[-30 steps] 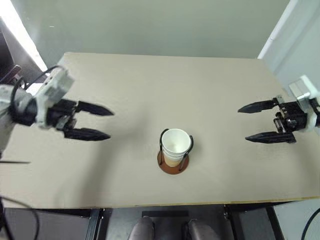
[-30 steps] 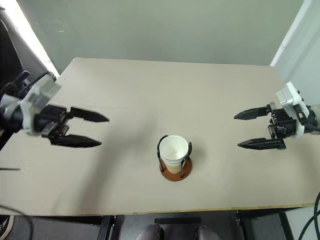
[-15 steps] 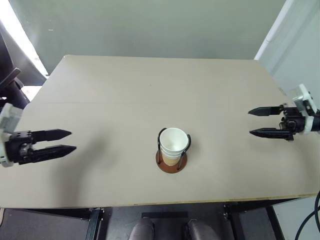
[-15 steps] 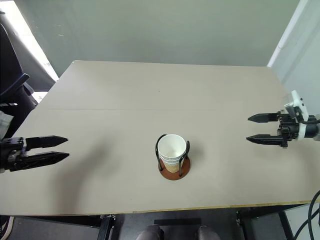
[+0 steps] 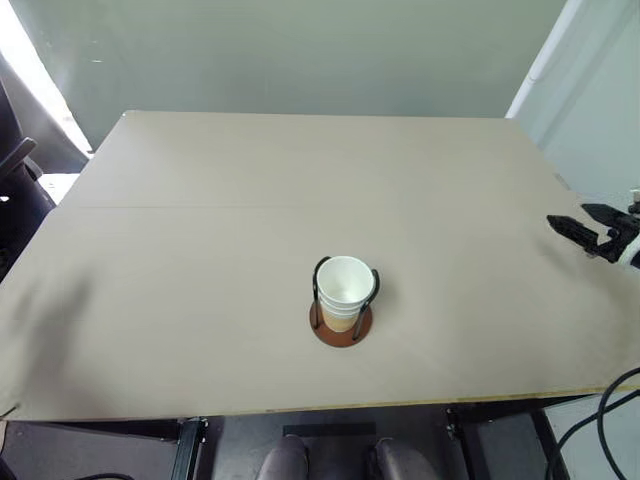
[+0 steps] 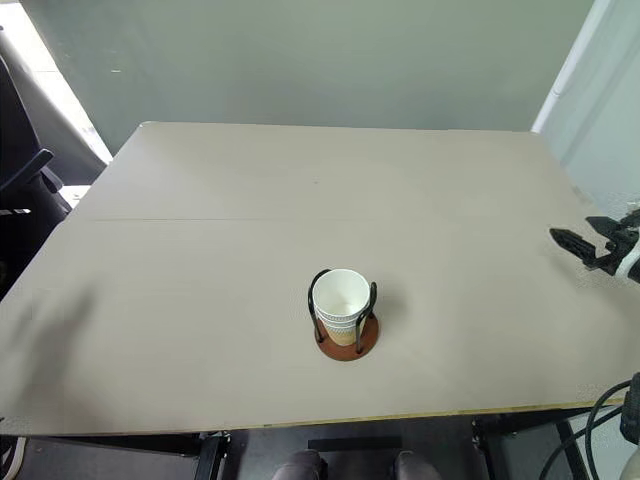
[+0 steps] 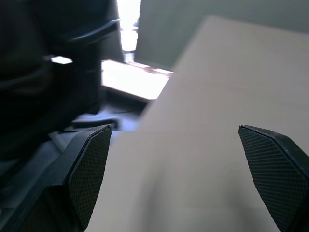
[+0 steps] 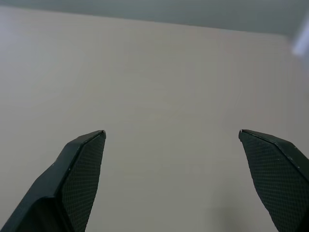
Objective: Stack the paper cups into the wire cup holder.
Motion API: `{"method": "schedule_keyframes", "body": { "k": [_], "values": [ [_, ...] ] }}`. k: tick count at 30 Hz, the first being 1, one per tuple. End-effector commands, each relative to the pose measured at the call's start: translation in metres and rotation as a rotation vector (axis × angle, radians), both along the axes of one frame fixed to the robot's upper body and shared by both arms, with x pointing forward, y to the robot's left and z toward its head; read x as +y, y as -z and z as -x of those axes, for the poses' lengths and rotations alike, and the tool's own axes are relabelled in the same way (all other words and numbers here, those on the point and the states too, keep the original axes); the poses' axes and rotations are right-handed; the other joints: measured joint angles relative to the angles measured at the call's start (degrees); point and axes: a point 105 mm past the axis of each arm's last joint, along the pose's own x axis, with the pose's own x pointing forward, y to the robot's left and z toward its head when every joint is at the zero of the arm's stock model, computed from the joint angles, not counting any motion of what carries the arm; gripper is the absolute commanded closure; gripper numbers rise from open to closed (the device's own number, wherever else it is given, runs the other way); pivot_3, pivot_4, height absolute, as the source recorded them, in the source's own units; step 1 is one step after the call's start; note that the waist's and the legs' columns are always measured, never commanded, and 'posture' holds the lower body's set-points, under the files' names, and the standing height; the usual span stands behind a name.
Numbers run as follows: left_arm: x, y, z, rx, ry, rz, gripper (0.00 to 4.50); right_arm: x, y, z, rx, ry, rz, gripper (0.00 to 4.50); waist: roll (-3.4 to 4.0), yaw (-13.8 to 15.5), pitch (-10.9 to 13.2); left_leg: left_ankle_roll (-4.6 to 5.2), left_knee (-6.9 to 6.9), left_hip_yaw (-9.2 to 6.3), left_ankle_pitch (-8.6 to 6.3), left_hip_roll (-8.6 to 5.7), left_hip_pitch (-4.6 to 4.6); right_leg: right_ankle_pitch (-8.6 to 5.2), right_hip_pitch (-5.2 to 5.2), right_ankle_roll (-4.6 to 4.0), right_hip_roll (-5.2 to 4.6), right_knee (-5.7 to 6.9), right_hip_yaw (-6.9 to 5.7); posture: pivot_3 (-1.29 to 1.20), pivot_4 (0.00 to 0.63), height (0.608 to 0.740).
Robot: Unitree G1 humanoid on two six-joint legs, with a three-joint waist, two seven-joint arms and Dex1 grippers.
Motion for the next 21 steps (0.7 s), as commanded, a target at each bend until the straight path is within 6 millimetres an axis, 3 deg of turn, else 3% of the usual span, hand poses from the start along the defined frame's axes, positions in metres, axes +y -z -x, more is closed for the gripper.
{"method": "schedule_keyframes", "body": {
  "k": [1,11,14,21],
  "values": [
    [0.022,-0.001,0.024,0.003,-0.201,-0.048,0.01,-0.032,-0.012,0.004,-0.091,0.236,-0.060,0.00,0.00,0.01,0.00,-0.02,-0.03,0.01,0.00,0.00,0.01,0.00,0.00,0.00,0.00,0.00,0.02,0.00,0.150,0.740],
    [0.035,0.019,0.047,0.007,-0.454,-0.059,0.01,-0.087,0.025,0.027,-0.014,0.763,-0.136,0.00,-0.02,0.27,-0.01,0.07,-0.26,0.05,-0.09,-0.01,0.19,-0.01,-0.01,-0.04,0.00,0.12,0.06,0.00,0.150,0.740],
    [0.040,0.027,0.062,-0.008,-0.548,-0.013,0.01,-0.093,0.032,0.031,-0.015,0.849,-0.178,0.00,-0.03,0.09,-0.01,0.08,-0.33,0.06,-0.18,0.00,0.25,-0.02,-0.01,-0.06,0.01,0.11,0.08,0.00,0.150,0.740],
    [0.039,0.028,0.064,-0.045,-0.566,-0.024,0.01,-0.095,0.034,0.033,-0.035,0.900,-0.179,0.00,-0.04,-0.13,-0.01,0.20,-0.66,0.14,-0.27,0.00,0.48,-0.05,-0.01,-0.11,0.02,0.14,0.18,0.00,0.150,0.740]
  ]
}}
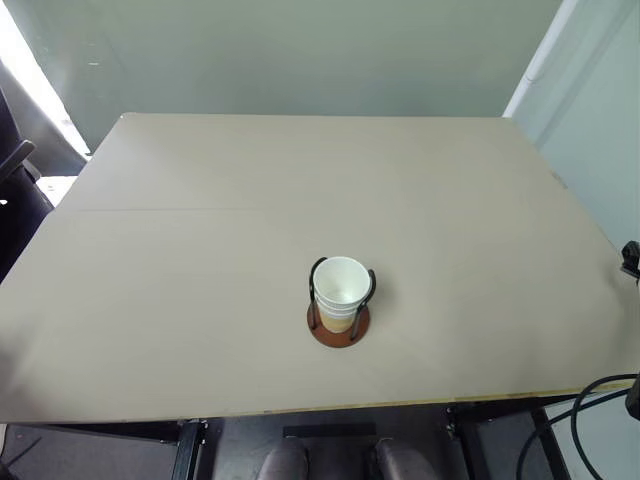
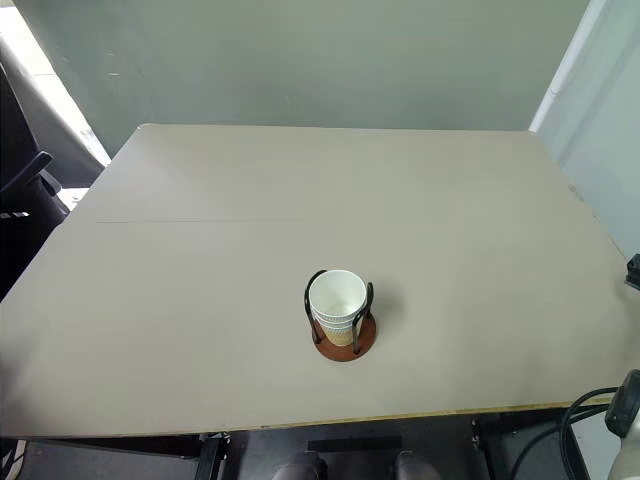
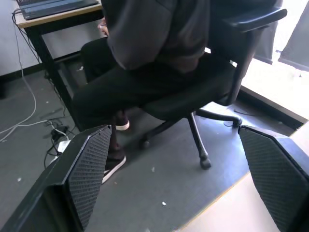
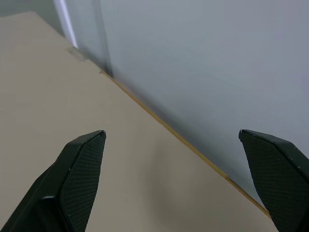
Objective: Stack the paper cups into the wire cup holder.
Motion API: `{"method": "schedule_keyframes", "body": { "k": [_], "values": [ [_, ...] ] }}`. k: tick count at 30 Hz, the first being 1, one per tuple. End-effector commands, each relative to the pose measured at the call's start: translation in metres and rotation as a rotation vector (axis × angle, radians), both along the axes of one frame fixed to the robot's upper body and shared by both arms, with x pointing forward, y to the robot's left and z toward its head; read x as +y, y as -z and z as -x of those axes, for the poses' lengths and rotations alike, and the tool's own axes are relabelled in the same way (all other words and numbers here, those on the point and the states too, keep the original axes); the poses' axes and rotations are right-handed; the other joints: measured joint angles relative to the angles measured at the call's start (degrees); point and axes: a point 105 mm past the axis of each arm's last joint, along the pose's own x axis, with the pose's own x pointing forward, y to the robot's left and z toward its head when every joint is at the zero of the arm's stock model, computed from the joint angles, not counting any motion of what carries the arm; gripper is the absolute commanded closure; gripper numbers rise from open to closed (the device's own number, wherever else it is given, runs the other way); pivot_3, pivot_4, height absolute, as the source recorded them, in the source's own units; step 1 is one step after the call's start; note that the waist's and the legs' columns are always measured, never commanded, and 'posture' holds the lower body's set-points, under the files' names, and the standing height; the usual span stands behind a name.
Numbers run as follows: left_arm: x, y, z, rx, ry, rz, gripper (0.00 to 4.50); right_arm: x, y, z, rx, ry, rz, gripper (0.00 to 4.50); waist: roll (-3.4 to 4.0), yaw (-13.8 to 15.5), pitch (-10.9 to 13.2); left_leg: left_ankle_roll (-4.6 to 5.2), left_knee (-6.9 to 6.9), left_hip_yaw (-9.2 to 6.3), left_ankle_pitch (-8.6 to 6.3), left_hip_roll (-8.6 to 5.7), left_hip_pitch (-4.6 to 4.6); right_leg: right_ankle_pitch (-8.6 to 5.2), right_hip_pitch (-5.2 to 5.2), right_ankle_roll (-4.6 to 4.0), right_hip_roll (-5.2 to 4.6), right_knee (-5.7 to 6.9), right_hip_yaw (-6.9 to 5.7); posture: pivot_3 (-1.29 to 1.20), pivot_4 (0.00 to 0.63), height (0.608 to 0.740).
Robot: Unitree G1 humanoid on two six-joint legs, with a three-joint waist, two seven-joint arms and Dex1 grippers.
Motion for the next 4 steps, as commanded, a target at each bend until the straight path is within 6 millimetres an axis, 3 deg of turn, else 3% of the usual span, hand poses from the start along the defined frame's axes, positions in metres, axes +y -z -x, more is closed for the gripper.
{"method": "schedule_keyframes", "body": {
  "k": [1,4],
  "values": [
    [0.0064,-0.0211,0.0079,-0.059,-0.050,-0.064,0.01,-0.0083,-0.0180,0.0040,-0.059,0.044,0.039,0.00,0.00,-0.05,0.00,0.00,-0.01,0.00,0.00,0.01,0.01,-0.01,0.00,-0.02,0.01,0.02,0.00,0.00,0.150,0.740],
    [0.0063,-0.0238,0.0070,-0.064,-0.045,-0.073,0.01,-0.0106,-0.0228,0.0054,-0.085,0.063,0.038,0.00,0.00,-0.07,0.00,-0.01,-0.02,0.00,-0.02,0.01,0.02,-0.02,0.00,-0.04,0.02,0.01,0.00,0.00,0.150,0.740]
  ]
}}
